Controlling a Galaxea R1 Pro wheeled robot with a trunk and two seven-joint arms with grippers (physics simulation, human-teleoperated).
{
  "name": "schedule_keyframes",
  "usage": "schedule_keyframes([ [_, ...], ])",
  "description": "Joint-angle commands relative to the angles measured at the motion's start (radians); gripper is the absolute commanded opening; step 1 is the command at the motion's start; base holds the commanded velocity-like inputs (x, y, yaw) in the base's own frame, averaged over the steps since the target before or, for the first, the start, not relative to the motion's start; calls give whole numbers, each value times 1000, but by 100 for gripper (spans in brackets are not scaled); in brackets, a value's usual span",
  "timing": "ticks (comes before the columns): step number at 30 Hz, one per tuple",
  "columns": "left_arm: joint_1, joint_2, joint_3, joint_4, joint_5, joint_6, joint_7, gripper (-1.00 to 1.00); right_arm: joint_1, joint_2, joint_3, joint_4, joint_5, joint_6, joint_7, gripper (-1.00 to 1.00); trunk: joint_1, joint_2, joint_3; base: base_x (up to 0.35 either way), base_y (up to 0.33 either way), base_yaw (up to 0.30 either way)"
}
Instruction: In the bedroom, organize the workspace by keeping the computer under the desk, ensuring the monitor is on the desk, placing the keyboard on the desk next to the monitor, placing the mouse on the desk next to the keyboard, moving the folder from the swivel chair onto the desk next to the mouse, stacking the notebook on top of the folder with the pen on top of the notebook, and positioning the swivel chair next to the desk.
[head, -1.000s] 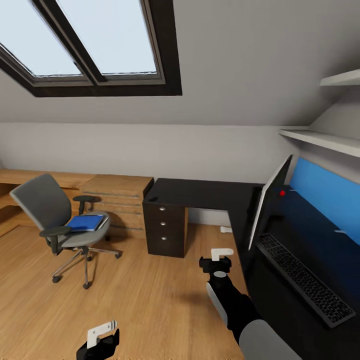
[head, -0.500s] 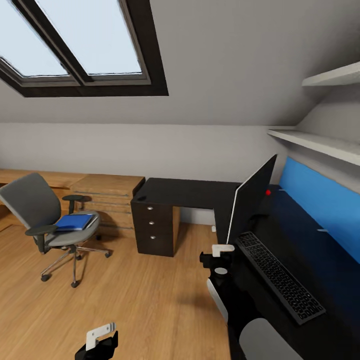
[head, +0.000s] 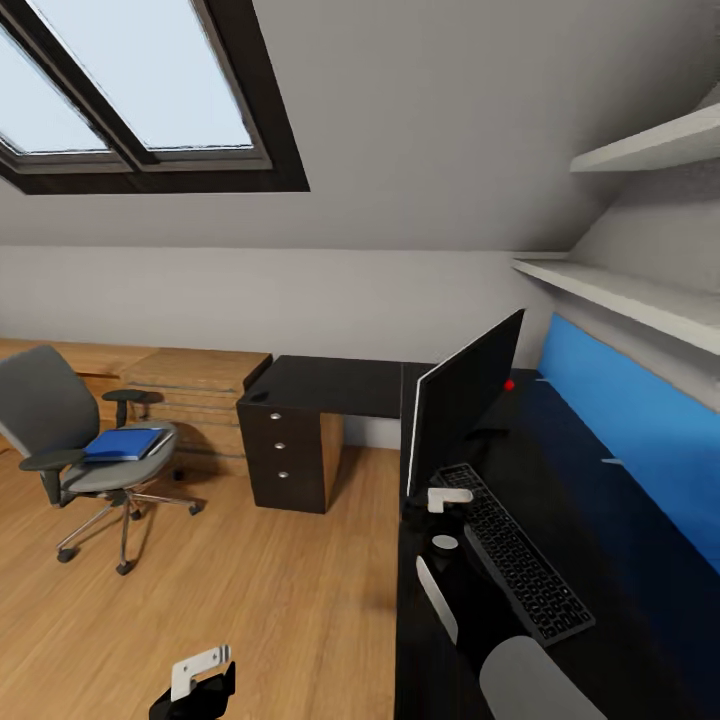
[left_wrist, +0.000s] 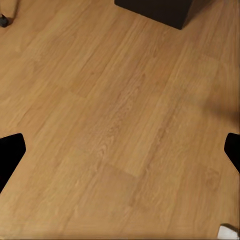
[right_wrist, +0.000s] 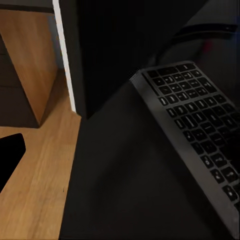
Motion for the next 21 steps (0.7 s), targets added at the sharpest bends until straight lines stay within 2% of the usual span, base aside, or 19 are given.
schedule_keyframes([
  [1,0,2,-5,-3,7,4,9,100,-1,0,0,-1,-4,5,-6,100,0,-1,-2,0,-333,0],
  [8,0,3,-1,-2,7,2,8,100,-1,0,-29,2,-4,6,-5,100,0,-1,-2,-15,-333,0],
  [10,0,6,6,-3,8,2,7,100,-1,-15,-33,5,-5,6,-3,100,0,-1,-2,-56,-333,0],
  [12,0,10,26,-6,9,2,5,100,-1,-32,-41,13,-5,5,6,100,0,-1,-2,-66,-333,0],
  [13,0,12,73,-12,10,3,2,100,-2,-54,-69,35,-5,4,35,100,0,-1,-2,-73,-333,0],
  [15,0,12,102,-20,10,4,0,100,-3,-66,-92,53,-5,3,58,100,0,-1,-2,-74,-333,0],
  [16,0,14,127,-36,10,6,-2,100,-5,-79,-118,79,-5,2,86,100,0,-1,-2,-75,-333,0],
  [18,0,17,147,-56,10,8,-3,100,-8,-93,-144,112,-5,-1,117,100,0,-1,-2,-75,-332,0],
  [19,1,33,167,-92,12,19,-8,100,-23,-123,-189,186,-5,-22,174,100,0,-1,-2,-76,-323,0],
  [21,6,39,172,-102,12,29,-14,100,-36,-137,-202,216,-5,-38,192,100,0,-1,-2,-74,-320,0],
])
